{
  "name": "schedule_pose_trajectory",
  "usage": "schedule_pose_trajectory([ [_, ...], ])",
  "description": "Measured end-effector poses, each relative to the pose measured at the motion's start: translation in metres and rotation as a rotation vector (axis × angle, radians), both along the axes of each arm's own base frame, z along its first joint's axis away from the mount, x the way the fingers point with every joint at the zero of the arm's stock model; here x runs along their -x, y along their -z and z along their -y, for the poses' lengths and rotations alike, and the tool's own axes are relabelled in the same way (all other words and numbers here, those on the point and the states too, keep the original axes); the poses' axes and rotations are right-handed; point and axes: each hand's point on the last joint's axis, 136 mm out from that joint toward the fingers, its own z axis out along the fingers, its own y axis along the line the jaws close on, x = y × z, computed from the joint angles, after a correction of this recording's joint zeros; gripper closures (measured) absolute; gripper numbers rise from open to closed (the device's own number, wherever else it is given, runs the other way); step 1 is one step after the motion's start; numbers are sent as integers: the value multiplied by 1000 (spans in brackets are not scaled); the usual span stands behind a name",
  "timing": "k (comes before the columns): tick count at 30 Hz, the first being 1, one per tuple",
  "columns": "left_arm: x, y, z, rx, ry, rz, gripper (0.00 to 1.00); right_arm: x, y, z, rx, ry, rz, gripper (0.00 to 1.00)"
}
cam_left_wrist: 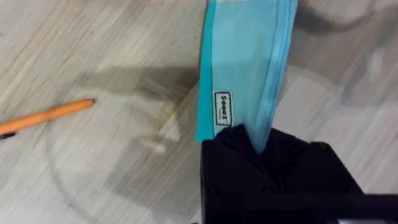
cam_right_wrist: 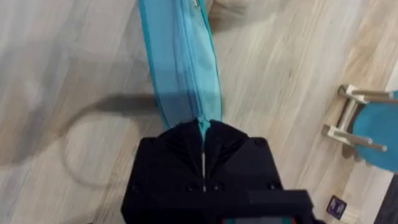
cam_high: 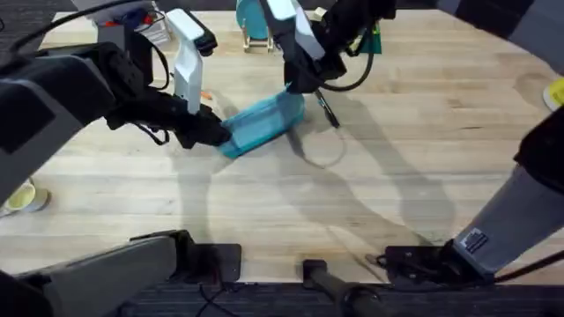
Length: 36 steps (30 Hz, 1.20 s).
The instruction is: Unzip the bag, pick up the pens from the table one at a time and place them inside, then zip the bag closed.
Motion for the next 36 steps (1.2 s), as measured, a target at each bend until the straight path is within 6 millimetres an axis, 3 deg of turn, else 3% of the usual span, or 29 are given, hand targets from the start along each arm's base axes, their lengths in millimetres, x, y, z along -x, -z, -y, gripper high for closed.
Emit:
schedule_pose_trajectory([
  [10,0,0,0,0,0,0,959,16,-1,-19,-6,-58,2,971],
  [25,0,0,0,-1,0,-2,959,56,-2,-61,-13,-188,11,971],
  [36,1,0,-1,-4,-1,-3,959,69,-2,-84,-15,-247,65,971],
])
